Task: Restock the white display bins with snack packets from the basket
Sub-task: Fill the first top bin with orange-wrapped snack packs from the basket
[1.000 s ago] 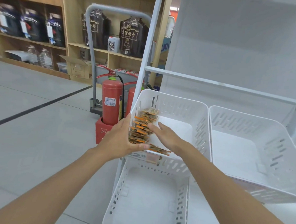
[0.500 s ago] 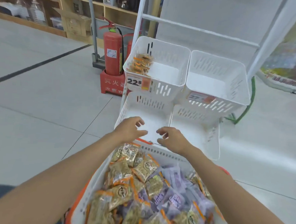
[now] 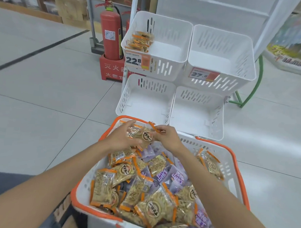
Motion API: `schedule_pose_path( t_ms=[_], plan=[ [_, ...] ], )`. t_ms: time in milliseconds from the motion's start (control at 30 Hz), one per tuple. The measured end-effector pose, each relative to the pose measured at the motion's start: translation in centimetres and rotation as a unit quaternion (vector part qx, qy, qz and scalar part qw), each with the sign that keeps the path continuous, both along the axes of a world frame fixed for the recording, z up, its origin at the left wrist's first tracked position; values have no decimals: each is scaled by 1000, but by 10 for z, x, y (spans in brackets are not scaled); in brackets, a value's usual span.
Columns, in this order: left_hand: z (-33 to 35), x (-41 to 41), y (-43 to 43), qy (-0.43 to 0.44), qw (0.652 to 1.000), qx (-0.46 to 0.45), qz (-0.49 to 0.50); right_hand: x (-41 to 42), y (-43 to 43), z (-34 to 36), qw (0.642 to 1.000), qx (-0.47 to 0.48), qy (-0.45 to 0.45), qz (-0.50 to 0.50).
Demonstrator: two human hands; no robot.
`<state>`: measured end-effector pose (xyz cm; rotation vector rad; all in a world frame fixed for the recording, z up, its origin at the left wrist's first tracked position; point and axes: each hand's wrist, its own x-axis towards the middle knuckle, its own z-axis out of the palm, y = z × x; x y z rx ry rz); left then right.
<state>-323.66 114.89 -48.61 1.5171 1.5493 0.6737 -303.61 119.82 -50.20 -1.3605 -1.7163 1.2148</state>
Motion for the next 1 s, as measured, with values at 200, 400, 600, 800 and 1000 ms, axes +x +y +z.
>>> schedule_pose_path(
  t_ms=[200,400,600,800,1000],
  plan=[
    [-17,16,7,-46,998,-16,49,45,-21,-7,944,-63,-261,192],
    [-17,18,7,-55,995,-28,74,55,-33,-39,912,99,-363,163],
    [-7,26,4,-53,997,-26,40,35,-10,18,937,119,-291,150],
    [4,21,0,-124,986,-75,79,40,-25,-47,835,45,-493,240],
    [-1,12,-4,-117,990,-79,27,28,-17,8,932,160,-310,97]
  ],
)
